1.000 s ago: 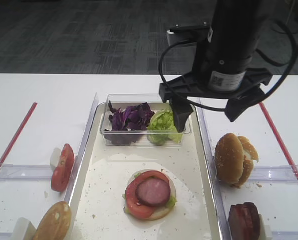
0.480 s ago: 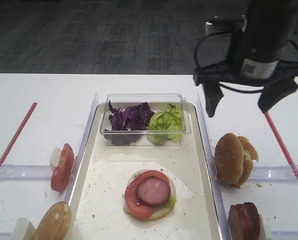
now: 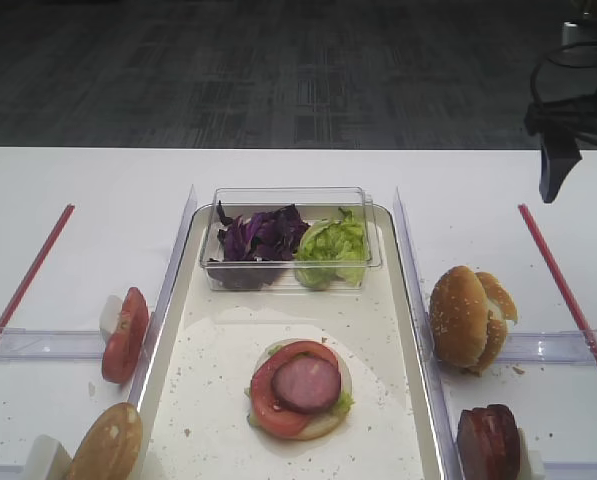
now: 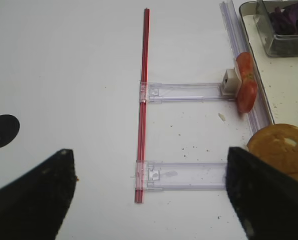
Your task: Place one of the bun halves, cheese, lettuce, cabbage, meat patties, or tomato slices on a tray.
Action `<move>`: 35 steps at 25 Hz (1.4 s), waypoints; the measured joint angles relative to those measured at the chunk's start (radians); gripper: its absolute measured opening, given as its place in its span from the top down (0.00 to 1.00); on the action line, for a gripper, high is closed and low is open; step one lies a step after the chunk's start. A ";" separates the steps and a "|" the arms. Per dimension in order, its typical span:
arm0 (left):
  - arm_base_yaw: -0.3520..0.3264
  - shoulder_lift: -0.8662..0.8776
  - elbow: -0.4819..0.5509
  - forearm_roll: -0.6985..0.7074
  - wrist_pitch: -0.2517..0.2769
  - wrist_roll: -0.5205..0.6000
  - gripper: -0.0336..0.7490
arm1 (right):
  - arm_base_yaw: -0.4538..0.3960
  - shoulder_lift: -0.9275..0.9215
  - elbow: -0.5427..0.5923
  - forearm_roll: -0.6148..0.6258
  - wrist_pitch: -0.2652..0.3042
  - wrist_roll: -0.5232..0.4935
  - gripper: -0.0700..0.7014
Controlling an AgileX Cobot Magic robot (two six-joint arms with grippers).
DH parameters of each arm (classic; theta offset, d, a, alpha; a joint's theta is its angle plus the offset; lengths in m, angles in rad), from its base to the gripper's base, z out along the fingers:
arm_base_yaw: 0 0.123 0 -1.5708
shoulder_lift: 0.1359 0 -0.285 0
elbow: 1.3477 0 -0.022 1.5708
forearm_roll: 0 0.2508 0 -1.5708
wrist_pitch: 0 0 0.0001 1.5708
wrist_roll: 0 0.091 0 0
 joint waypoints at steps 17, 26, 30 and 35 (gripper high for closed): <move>0.000 0.000 0.000 0.000 0.000 0.000 0.24 | -0.020 -0.185 0.282 0.043 -0.004 -0.053 0.01; 0.000 0.000 0.000 0.000 0.000 0.000 0.24 | -0.020 -0.503 0.620 0.083 -0.035 -0.061 0.01; 0.000 0.000 0.000 0.000 0.000 0.000 0.24 | -0.020 -0.662 0.721 0.085 -0.039 -0.061 0.01; 0.000 0.000 0.000 0.000 0.000 0.000 0.24 | -0.020 -0.862 0.802 0.075 -0.054 -0.081 0.01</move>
